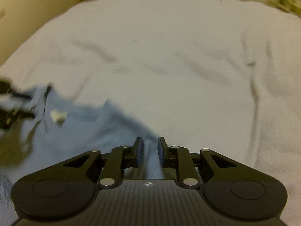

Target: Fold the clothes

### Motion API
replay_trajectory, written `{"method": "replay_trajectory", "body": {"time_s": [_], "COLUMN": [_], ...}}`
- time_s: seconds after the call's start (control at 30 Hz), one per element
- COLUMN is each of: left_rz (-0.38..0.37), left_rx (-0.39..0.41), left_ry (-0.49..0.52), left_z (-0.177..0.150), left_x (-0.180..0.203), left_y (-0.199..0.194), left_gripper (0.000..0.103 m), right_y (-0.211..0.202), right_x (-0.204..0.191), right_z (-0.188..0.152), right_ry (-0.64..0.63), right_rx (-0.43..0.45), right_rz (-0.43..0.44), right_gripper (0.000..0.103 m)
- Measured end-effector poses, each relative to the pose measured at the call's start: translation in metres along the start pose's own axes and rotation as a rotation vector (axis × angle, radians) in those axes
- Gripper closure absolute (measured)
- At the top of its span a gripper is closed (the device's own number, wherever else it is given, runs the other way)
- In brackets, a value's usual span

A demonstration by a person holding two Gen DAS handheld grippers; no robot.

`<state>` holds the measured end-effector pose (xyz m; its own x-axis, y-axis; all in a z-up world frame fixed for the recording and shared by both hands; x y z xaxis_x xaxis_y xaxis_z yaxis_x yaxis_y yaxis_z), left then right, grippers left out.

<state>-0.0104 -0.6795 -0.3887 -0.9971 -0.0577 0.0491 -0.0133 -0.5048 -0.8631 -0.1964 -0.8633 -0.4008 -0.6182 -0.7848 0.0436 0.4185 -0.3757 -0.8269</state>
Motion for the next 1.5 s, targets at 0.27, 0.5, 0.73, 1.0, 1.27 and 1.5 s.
{"method": "replay_trajectory", "body": {"time_s": [0.27,0.5,0.73,1.0,1.27,1.5], "left_rz": [0.143,0.217,0.055,-0.188,-0.191,-0.238], "left_rx": [-0.042,-0.114,-0.089,-0.023,0.083,0.128], "left_ry": [-0.110,-0.048,0.010,0.023,-0.028,-0.190], "left_z": [-0.068,-0.125,-0.140,-0.136,-0.128,-0.152], "left_x": [-0.072,-0.108,-0.145,-0.182,-0.202,-0.216], "left_y": [-0.059,-0.108,-0.102,-0.084,-0.097,-0.113], "left_gripper": [0.058,0.056,0.056,0.098,0.096,0.043], "right_y": [-0.030,-0.053,-0.095,-0.122,-0.120,-0.053], "right_x": [-0.032,-0.107,-0.214,-0.311,-0.431,-0.492], "right_z": [0.004,-0.030,-0.077,-0.120,-0.092,-0.081], "right_ry": [-0.049,-0.047,-0.079,-0.020,-0.500,-0.924], "right_rx": [0.010,-0.064,-0.101,-0.152,0.071,0.194], "right_rz": [0.028,0.115,0.157,0.122,0.084,-0.087], "right_gripper": [0.072,0.069,0.058,0.058,0.059,0.073]}}
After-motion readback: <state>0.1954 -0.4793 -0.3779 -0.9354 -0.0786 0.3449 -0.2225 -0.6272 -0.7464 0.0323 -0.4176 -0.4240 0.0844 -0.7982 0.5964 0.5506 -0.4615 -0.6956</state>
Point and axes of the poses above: each gripper's, at about its wrist camera, not at the fingertips, and y roughly the way its jaws point, x to its right, z to its top, the point moved 5 cm from there along y, roughly the way its jaws point, and after that the axes turned 12 degrees about -z, right-handed, at the moved point
